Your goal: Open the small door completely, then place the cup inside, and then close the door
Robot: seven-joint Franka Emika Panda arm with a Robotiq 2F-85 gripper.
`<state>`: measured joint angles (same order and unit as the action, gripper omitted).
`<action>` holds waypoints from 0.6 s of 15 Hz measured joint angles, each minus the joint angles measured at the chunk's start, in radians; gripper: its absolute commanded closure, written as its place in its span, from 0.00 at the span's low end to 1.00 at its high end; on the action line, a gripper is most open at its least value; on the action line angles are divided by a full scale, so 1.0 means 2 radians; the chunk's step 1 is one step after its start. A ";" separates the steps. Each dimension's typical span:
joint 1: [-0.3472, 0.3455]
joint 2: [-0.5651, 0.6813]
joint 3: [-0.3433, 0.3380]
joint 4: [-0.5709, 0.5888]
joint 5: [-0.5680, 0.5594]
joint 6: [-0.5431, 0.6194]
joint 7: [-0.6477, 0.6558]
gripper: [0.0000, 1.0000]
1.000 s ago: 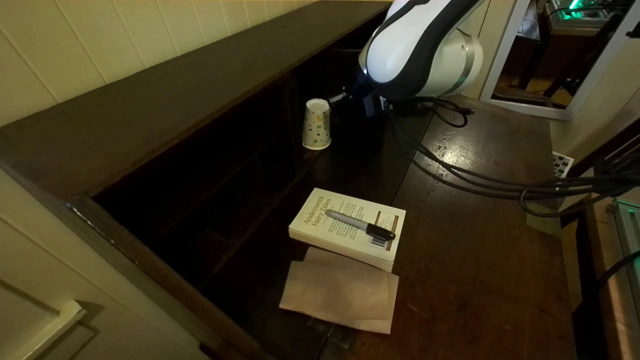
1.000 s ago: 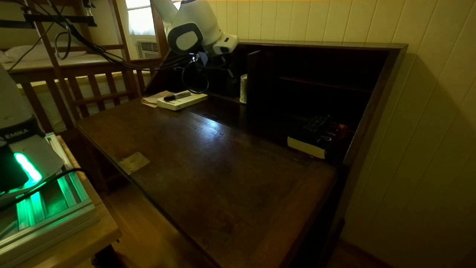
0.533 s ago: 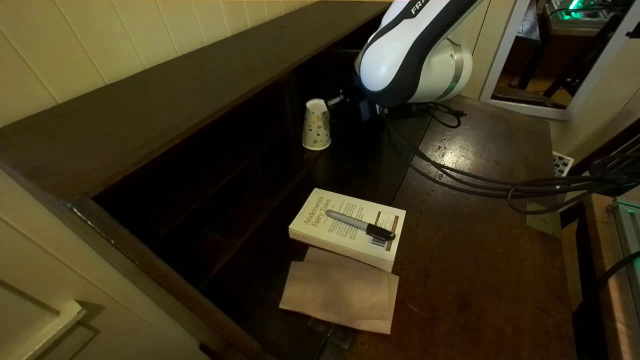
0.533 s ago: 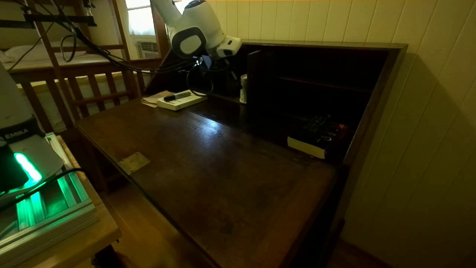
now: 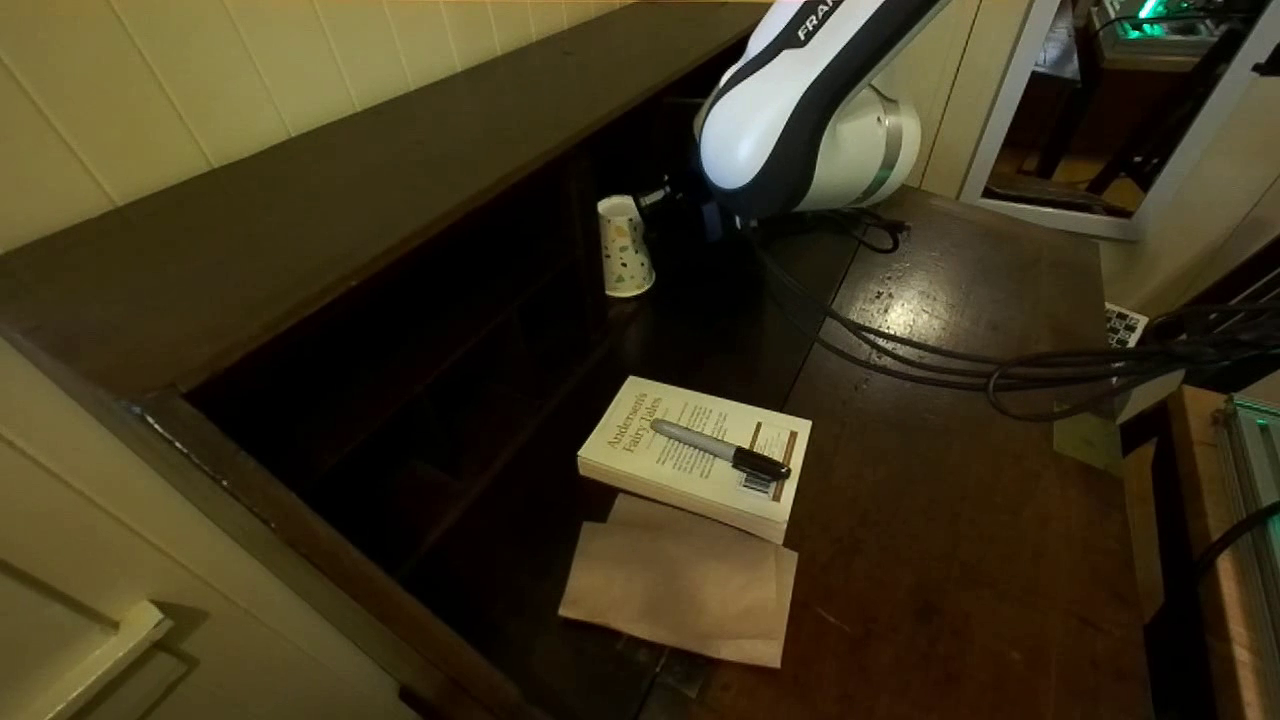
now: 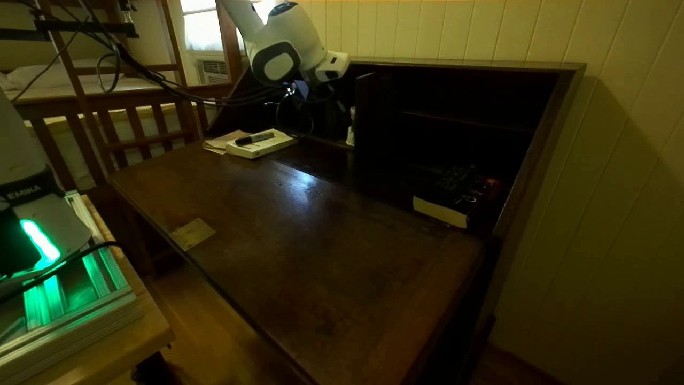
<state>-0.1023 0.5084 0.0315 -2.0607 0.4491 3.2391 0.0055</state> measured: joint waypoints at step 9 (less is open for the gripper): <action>0.001 0.042 0.005 0.036 0.000 0.035 -0.003 1.00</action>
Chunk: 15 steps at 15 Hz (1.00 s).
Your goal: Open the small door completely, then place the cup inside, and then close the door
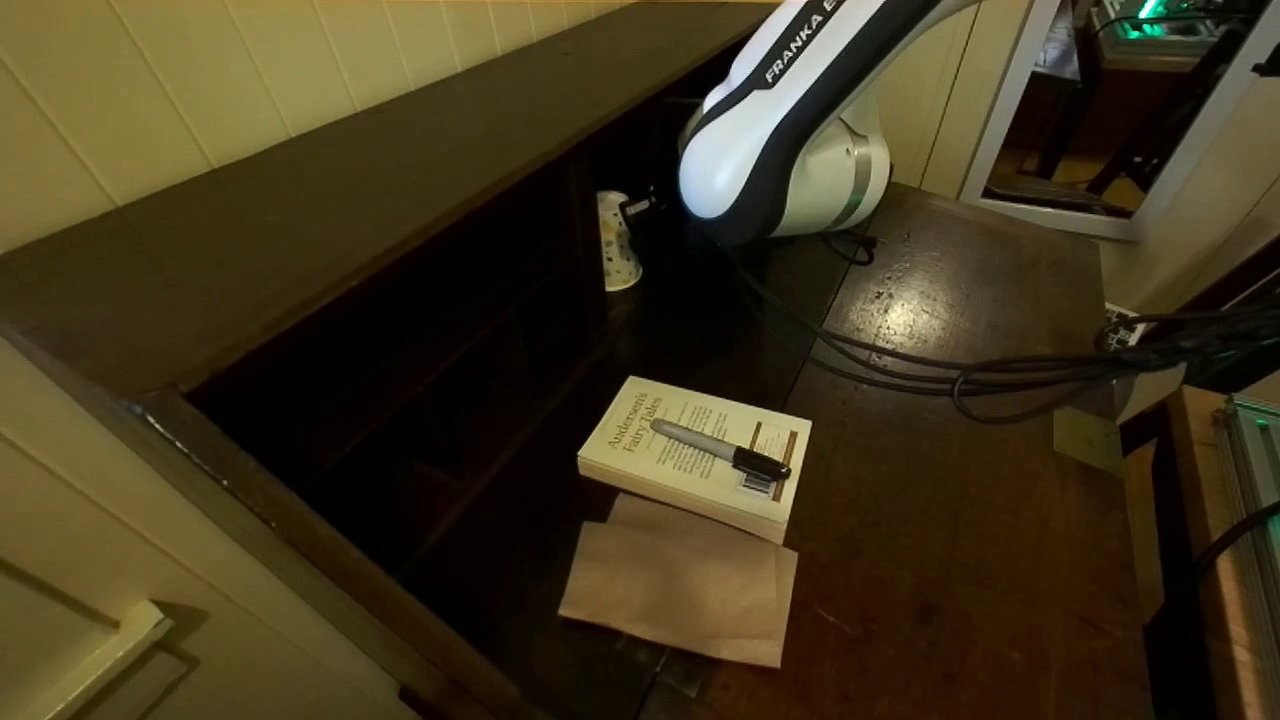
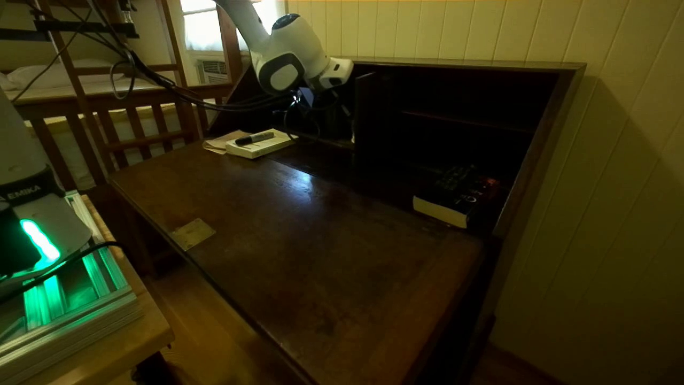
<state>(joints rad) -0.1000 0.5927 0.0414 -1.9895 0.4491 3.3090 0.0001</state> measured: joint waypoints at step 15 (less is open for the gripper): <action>0.029 0.009 -0.029 0.023 -0.026 -0.002 0.038 1.00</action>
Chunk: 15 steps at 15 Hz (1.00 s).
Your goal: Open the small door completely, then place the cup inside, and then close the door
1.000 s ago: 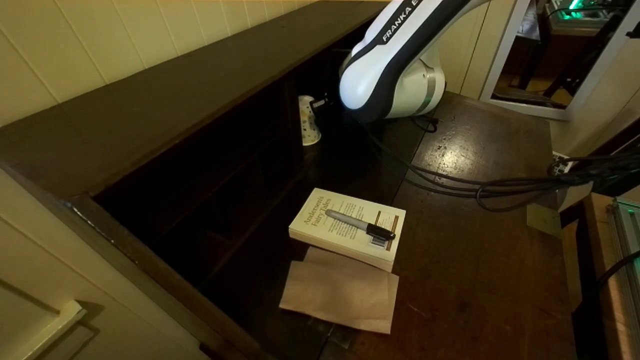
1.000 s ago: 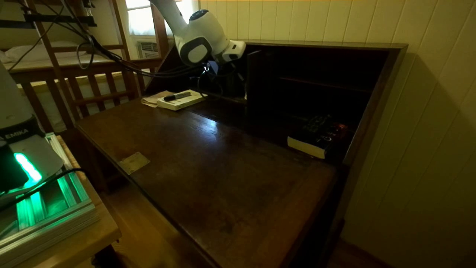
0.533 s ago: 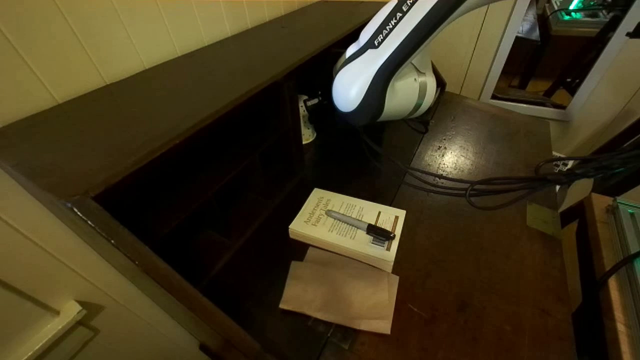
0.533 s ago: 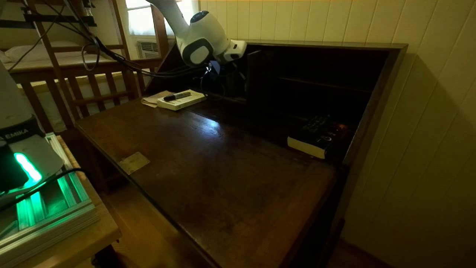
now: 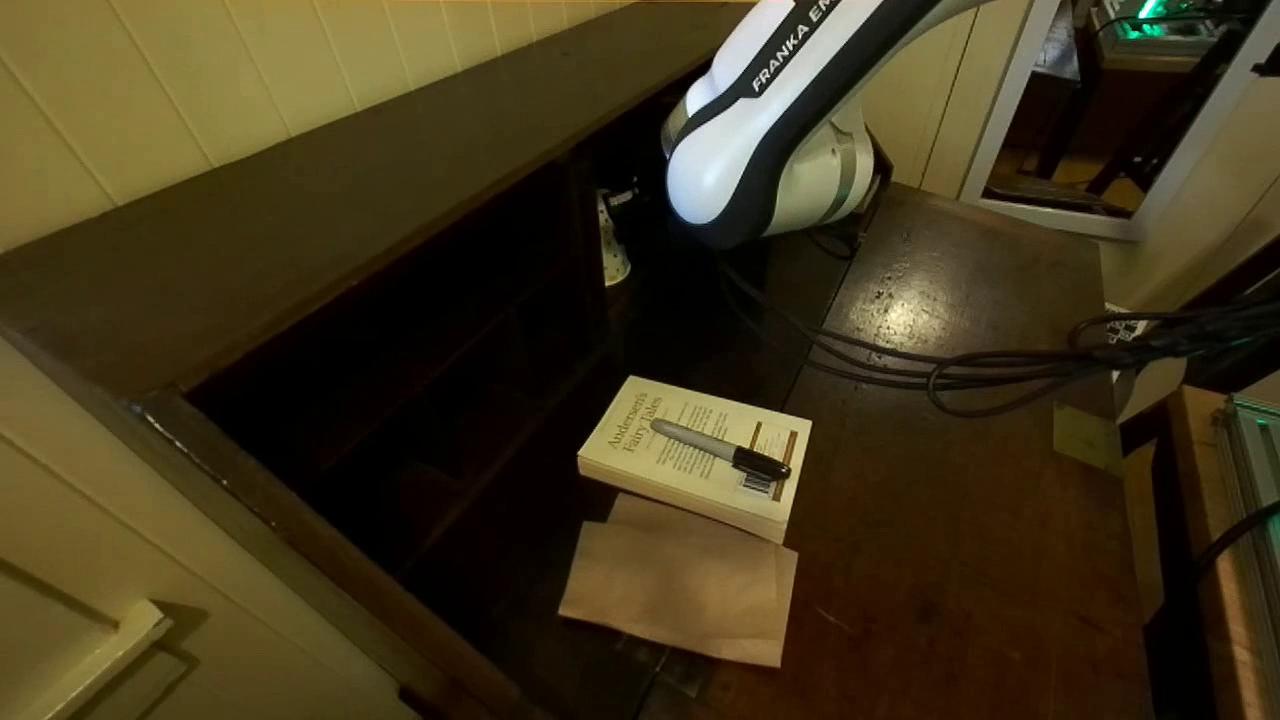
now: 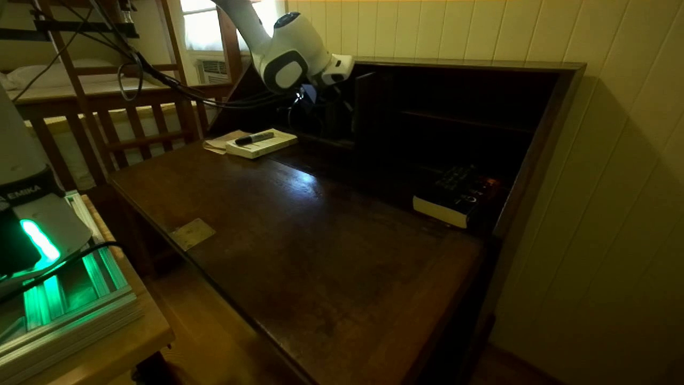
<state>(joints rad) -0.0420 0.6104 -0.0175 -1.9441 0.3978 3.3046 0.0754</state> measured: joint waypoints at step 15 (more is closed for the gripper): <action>0.251 -0.105 -0.286 -0.067 -0.070 -0.216 0.079 1.00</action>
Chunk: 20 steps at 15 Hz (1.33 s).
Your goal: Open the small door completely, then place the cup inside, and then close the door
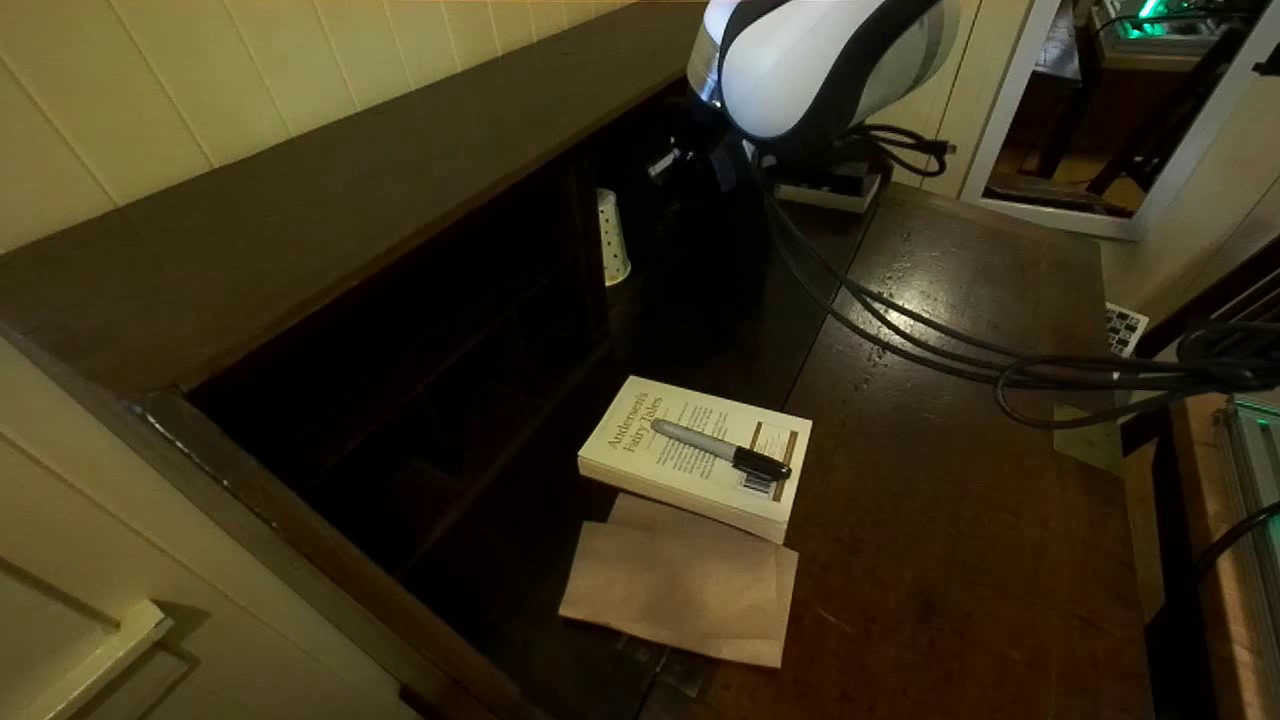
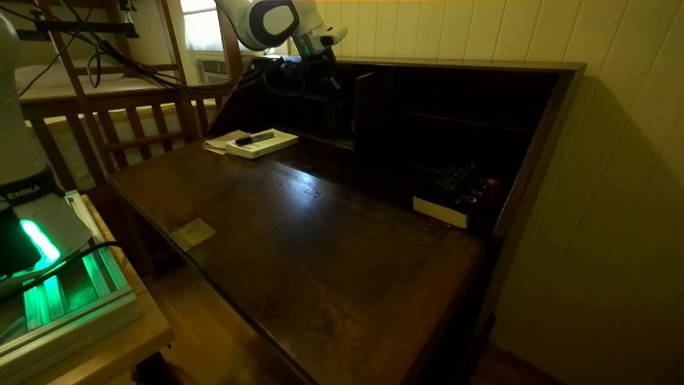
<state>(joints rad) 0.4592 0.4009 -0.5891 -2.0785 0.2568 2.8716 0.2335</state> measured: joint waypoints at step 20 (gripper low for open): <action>0.156 -0.108 -0.191 -0.035 -0.072 -0.064 0.048 0.00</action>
<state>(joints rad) 0.7706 0.1843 -0.9715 -2.1487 0.1130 2.7438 0.3304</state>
